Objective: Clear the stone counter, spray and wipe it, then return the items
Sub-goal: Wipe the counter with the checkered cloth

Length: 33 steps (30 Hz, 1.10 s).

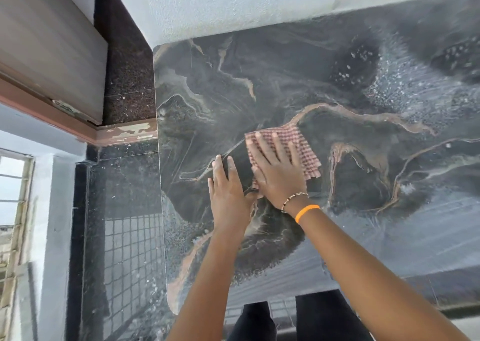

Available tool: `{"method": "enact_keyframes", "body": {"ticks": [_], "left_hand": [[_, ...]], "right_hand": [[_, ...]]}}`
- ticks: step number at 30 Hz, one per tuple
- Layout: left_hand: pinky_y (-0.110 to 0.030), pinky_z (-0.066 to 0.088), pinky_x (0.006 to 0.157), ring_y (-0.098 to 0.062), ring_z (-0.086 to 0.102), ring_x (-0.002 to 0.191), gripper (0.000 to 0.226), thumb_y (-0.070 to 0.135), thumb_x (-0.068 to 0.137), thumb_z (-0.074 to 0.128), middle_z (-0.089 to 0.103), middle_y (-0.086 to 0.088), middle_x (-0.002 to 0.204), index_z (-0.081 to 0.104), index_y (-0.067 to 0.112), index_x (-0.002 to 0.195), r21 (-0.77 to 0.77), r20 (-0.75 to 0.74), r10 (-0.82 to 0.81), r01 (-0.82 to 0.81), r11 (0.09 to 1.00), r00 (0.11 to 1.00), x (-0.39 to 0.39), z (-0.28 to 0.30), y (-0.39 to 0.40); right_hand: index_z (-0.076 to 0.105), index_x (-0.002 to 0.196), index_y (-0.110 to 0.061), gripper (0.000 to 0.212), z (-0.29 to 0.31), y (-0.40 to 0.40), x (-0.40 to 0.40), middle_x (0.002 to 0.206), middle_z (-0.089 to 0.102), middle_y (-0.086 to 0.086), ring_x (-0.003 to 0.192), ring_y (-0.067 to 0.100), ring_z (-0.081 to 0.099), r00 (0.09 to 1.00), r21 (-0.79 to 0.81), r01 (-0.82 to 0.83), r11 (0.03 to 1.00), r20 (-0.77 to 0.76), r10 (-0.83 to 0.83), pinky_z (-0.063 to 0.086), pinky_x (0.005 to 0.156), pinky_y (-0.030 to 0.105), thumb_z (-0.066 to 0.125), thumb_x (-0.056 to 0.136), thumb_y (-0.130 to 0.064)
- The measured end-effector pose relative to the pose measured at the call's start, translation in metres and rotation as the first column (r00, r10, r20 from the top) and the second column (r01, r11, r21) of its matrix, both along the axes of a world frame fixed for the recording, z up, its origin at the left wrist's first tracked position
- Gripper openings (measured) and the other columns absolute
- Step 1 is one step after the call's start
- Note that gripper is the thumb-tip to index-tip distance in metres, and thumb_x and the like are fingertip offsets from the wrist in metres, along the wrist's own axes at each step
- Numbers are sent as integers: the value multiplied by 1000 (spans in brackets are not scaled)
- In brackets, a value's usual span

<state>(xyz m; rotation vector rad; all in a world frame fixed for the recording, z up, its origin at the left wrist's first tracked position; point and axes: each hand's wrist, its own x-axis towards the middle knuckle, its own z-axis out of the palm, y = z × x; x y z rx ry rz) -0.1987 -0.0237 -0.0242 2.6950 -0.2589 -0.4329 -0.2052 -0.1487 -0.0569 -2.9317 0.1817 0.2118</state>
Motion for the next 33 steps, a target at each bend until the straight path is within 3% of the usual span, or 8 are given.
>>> {"method": "enact_keyframes", "body": {"ticks": [4, 6, 12, 17, 22, 27, 30, 33], "left_hand": [[-35, 12, 116, -24, 4, 144, 94, 34, 80, 68, 6, -13, 155, 8, 5, 146, 34, 50, 2, -3, 999, 999, -6, 0, -10], [-38, 6, 116, -24, -2, 145, 99, 41, 79, 67, 4, -12, 156, 4, 6, 146, 52, 48, -14, 12, 999, 999, -9, 2, -28], [-37, -6, 116, -24, -14, 144, 103, 46, 79, 63, -8, -10, 157, -4, 6, 146, -20, -9, -148, 147, 989, 989, -13, 4, -108], [-40, -8, 116, -23, -16, 143, 102, 50, 80, 59, -11, -7, 157, -6, 9, 147, -14, -71, -192, 192, 981, 979, -16, -1, -164], [-39, -6, 116, -21, -13, 144, 99, 60, 79, 51, -7, -3, 158, -2, 13, 148, 9, -20, -133, 134, 991, 991, -18, -10, -179], [-37, -2, 117, -16, -6, 145, 99, 57, 75, 61, 2, 2, 158, 7, 17, 148, 18, 8, -98, 98, 995, 995, -17, -13, -179], [-43, -3, 116, -18, -1, 145, 97, 50, 73, 67, 13, 0, 156, 14, 15, 147, -2, 6, 7, -7, 1000, 1000, -13, -7, -191], [-44, -6, 115, -21, -6, 145, 100, 53, 73, 65, 10, -3, 156, 12, 12, 147, 3, 36, 41, -41, 999, 998, -3, -2, -209]], "right_hand": [[18, 147, -36, 53, 3, 2, 45, 157, 18, -10, 146, 21, 17, 964, 22, -266, 964, 13, 266, 8, 116, 47, 28, 96, -41], [19, 147, -36, 53, 4, -20, 61, 157, 19, -11, 145, 19, 17, 955, 14, -297, 955, 17, 296, 8, 116, 45, 29, 94, -40], [21, 146, -37, 53, -1, -153, 61, 157, 21, -11, 145, 21, 18, 999, 1, -23, 1000, 44, 23, 10, 117, 45, 33, 94, -36], [18, 147, -36, 54, -1, -272, 22, 158, 18, -8, 146, 22, 15, 962, 4, 273, 962, 7, -273, 10, 118, 48, 34, 96, -32], [19, 148, -32, 58, 4, -273, -38, 158, 18, -5, 145, 28, 17, 906, 0, 423, 906, -20, -423, 9, 116, 50, 21, 90, -39], [15, 148, -31, 60, 1, -209, -25, 158, 16, -5, 146, 28, 16, 996, 9, 85, 996, -32, -85, 11, 116, 54, 21, 89, -39], [21, 147, -32, 56, -1, -190, 19, 157, 21, -7, 145, 26, 20, 984, 64, -175, 982, 28, 174, 10, 116, 52, 31, 92, -37], [22, 146, -34, 56, 0, -205, 69, 157, 22, -9, 145, 23, 19, 962, 65, -273, 960, 44, 271, 9, 116, 49, 34, 92, -35]]}}
